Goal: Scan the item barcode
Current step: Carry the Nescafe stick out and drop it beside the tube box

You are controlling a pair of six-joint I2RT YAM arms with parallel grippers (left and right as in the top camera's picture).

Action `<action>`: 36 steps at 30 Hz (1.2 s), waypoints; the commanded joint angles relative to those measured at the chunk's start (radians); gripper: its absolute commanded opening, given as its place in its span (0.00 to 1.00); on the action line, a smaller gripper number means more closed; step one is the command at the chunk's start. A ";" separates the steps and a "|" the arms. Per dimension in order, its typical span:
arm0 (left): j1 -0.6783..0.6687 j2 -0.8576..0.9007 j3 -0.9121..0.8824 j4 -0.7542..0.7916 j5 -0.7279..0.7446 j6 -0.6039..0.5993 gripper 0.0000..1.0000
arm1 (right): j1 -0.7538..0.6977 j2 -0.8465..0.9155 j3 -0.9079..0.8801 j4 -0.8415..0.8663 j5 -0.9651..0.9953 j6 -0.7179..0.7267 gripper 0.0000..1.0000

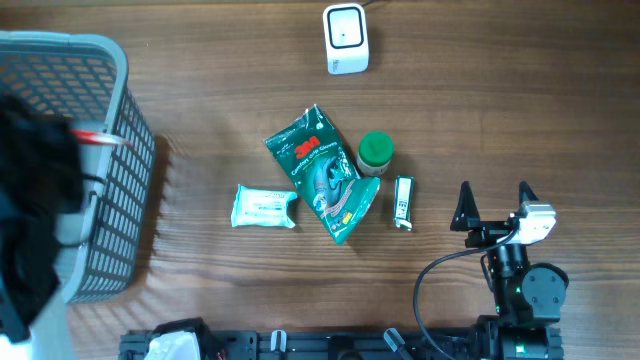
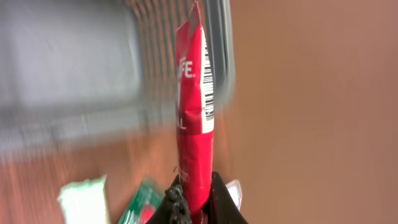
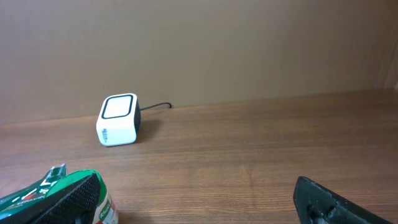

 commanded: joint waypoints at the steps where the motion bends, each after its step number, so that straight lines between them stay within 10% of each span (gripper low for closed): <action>1: -0.309 0.028 -0.071 -0.031 0.020 0.024 0.04 | 0.003 -0.006 -0.002 0.002 0.014 0.018 1.00; 13: -1.077 0.176 -0.662 0.686 0.003 0.286 0.04 | 0.003 -0.006 -0.002 0.002 0.014 0.018 1.00; 21: -1.138 0.394 -0.749 1.013 0.137 0.305 0.04 | 0.003 -0.006 -0.002 0.002 0.014 0.018 1.00; 30: -1.115 0.534 -0.749 0.977 0.137 0.362 0.05 | 0.003 -0.006 -0.002 0.002 0.014 0.018 1.00; 33: -1.114 0.534 -0.749 0.982 0.137 0.362 0.25 | 0.003 -0.006 -0.002 0.002 0.014 0.018 1.00; 36: -1.102 0.525 -0.749 0.982 0.116 0.371 0.76 | 0.003 -0.006 -0.002 0.002 0.014 0.018 1.00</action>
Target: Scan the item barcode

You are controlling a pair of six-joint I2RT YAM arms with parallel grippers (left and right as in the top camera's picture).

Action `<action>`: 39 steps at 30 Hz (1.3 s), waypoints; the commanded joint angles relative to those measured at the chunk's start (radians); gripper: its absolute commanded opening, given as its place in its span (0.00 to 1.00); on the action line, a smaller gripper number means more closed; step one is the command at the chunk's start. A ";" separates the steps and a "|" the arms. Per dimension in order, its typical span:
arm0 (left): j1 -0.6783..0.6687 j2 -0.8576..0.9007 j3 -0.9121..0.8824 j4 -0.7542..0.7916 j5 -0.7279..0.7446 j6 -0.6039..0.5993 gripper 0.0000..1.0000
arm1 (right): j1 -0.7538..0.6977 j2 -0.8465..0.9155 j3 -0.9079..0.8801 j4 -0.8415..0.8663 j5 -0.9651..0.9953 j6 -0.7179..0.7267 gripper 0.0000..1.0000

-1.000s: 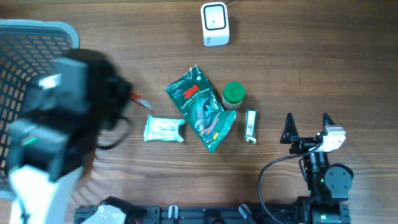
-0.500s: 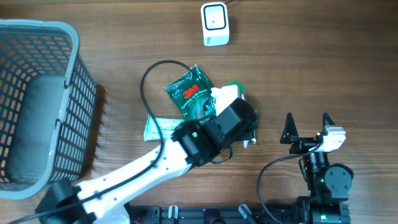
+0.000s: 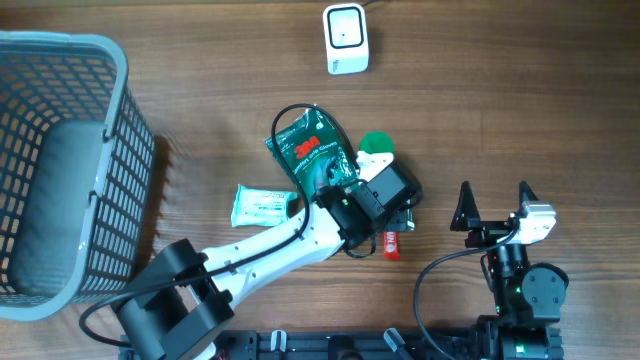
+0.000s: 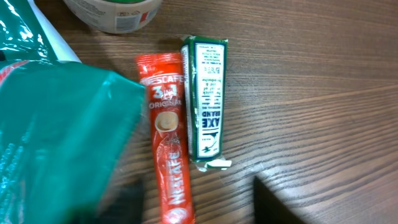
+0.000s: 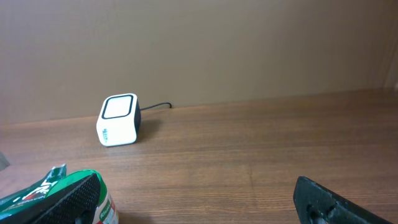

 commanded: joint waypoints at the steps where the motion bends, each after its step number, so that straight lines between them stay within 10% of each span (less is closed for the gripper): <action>1: 0.036 -0.025 -0.002 0.002 -0.035 0.053 0.94 | 0.003 -0.006 -0.002 0.002 0.014 0.015 1.00; 14: 0.448 -0.499 0.187 0.083 -0.435 0.401 1.00 | 0.003 -0.006 -0.002 0.002 0.014 0.015 1.00; 26: 0.513 -0.679 0.386 0.208 -0.962 0.930 1.00 | 0.003 -0.006 -0.002 0.002 0.014 0.015 1.00; 39: 0.636 -1.083 0.385 0.006 -0.766 0.736 1.00 | 0.003 -0.006 -0.002 0.002 0.014 0.015 1.00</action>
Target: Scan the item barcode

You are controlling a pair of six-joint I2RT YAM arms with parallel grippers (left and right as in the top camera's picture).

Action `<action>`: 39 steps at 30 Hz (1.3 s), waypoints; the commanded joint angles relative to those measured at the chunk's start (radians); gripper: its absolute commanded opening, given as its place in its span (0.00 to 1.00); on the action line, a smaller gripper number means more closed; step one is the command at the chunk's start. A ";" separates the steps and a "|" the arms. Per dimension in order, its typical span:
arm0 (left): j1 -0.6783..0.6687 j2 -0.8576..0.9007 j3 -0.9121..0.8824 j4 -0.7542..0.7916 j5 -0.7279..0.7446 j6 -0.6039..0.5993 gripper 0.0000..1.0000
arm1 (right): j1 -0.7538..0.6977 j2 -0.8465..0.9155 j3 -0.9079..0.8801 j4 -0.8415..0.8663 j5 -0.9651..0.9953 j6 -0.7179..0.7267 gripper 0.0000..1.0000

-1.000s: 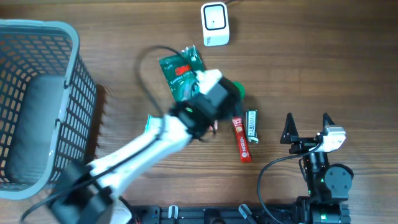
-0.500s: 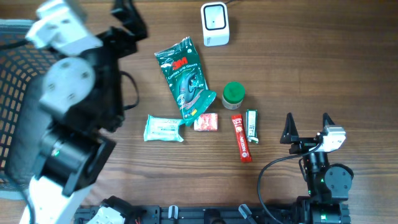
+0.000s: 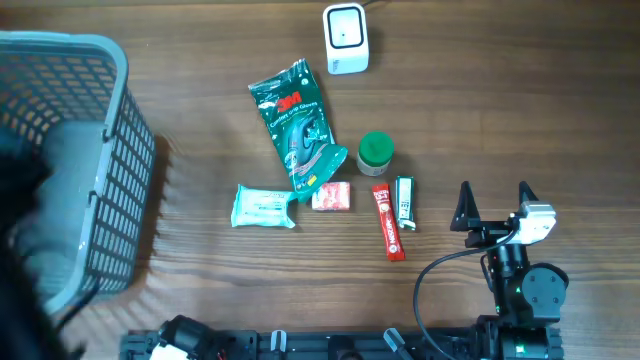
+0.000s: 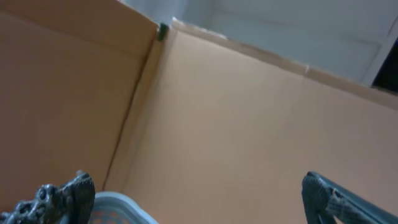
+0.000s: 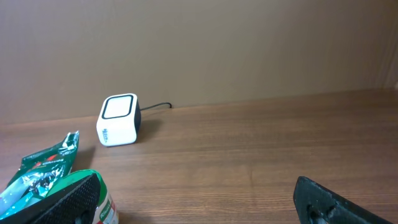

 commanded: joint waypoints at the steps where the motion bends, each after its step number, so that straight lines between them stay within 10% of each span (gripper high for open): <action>1: 0.109 -0.146 0.006 -0.113 0.210 -0.169 1.00 | 0.003 -0.006 -0.002 0.002 0.014 0.015 1.00; 6: 0.293 -0.340 0.006 -0.234 0.584 -0.230 1.00 | 0.003 -0.006 -0.002 0.002 0.014 0.015 1.00; 15: 0.435 -0.443 0.003 -0.307 0.748 -0.231 1.00 | 0.003 -0.006 -0.002 0.015 0.001 0.034 1.00; 22: 0.430 -0.444 -0.085 -0.277 0.769 -0.275 1.00 | 0.003 -0.006 -0.002 0.089 -0.449 1.101 1.00; 26: 0.415 -0.467 -0.102 -0.274 0.828 -0.275 1.00 | 0.003 -0.005 0.050 0.328 -0.613 0.992 1.00; 39: 0.331 -0.725 -0.138 -0.332 0.821 -0.109 1.00 | 0.003 0.777 0.912 -0.674 -0.437 0.389 1.00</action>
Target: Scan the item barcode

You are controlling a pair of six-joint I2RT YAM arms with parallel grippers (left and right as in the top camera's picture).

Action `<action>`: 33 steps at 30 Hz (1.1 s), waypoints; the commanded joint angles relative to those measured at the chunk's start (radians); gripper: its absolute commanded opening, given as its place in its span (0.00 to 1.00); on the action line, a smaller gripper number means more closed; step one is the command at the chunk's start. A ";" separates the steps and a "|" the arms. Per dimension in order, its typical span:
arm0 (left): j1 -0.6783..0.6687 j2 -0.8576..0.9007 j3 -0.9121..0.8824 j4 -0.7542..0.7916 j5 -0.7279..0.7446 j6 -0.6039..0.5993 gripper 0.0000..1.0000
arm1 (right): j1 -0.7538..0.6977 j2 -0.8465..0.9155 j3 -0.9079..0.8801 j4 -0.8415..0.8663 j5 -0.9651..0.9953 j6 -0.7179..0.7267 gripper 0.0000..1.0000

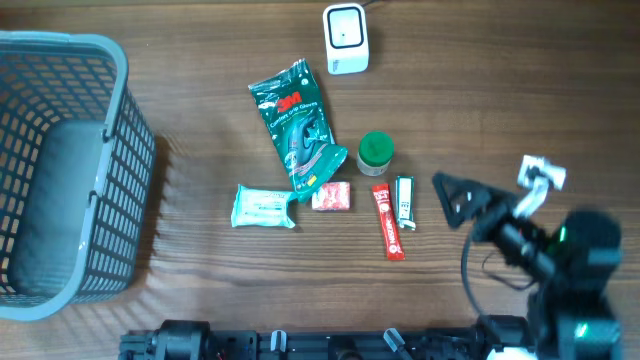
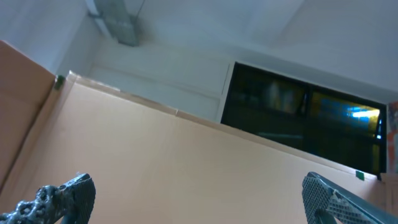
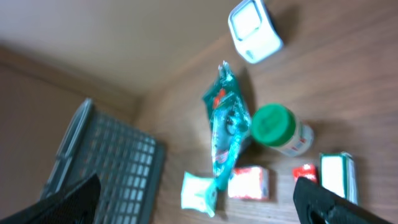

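The white scanner stands at the table's far edge, also seen in the right wrist view. Below it lie a green 3M packet, a green-lidded jar, a red coffee stick, a green-and-white box, a small red-and-white box and a pale wipes packet. My right gripper hangs open just right of the green-and-white box, holding nothing. My left gripper is open and empty, pointing up at a wall; it is outside the overhead view.
A grey mesh basket fills the left side of the table; its rim shows in the right wrist view. The scanner's cable runs off the far edge.
My right arm has left its resting spot at the lower right and now leans in over the items, its camera looking down on them. The left wrist view has tilted higher. No item moved.
My left gripper first held the red stick up by the basket. Then it was open over the items, the stick lying beside the green-and-white box. Later the left arm was gone, the green packet lay nearer the scanner, uncovering the small red-and-white box. Now the right arm reaches in.
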 commanded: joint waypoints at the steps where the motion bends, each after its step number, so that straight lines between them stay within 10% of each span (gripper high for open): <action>1: -0.001 -0.047 -0.027 -0.041 0.011 0.110 1.00 | 0.010 0.280 0.286 -0.221 0.165 -0.172 0.99; 8: 0.054 -0.047 -0.130 0.058 -0.180 0.135 1.00 | 0.239 0.751 0.828 -0.675 0.596 -0.199 1.00; 20: 0.053 -0.046 -0.364 0.161 -0.201 0.122 1.00 | 0.411 1.238 0.846 -0.487 0.641 -0.230 1.00; 33: 0.053 -0.046 -0.602 0.150 -0.105 -0.027 1.00 | 0.484 1.369 0.845 -0.447 0.668 -0.235 1.00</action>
